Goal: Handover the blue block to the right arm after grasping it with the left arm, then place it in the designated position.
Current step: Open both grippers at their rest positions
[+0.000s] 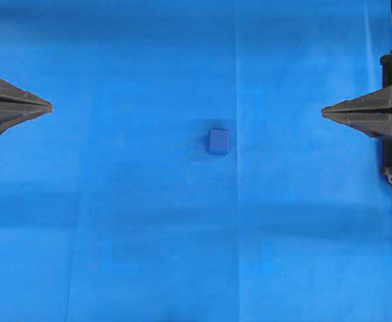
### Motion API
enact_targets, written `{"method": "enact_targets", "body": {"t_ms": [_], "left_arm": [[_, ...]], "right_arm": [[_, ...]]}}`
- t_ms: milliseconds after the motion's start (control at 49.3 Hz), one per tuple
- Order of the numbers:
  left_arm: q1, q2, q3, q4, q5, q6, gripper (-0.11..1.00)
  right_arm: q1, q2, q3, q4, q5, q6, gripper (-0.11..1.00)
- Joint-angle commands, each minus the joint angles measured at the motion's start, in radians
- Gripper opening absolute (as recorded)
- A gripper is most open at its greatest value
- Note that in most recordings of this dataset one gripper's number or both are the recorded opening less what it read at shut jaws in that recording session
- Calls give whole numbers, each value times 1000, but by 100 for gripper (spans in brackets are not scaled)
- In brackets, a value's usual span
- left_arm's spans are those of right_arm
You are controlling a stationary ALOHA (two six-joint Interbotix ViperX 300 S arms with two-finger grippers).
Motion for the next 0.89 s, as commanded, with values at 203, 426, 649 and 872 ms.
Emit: {"method": "enact_targets", "body": {"t_ms": [203,426,649,872], "left_arm": [[-8,-14,-23,3,32,3,0],[-8,-15,-23,2,34,6,0],[-8,-15,-25,2,32,9,0],[-8,-15,-23,2,31,-5,47]], "right_arm": [[-6,12,-71,0,81,8,-2],[-5,15,-71,2,94,9,-2],[-6,17,-71,2,94,9,-2],[-6,15,-71,8,94,17,16]]}}
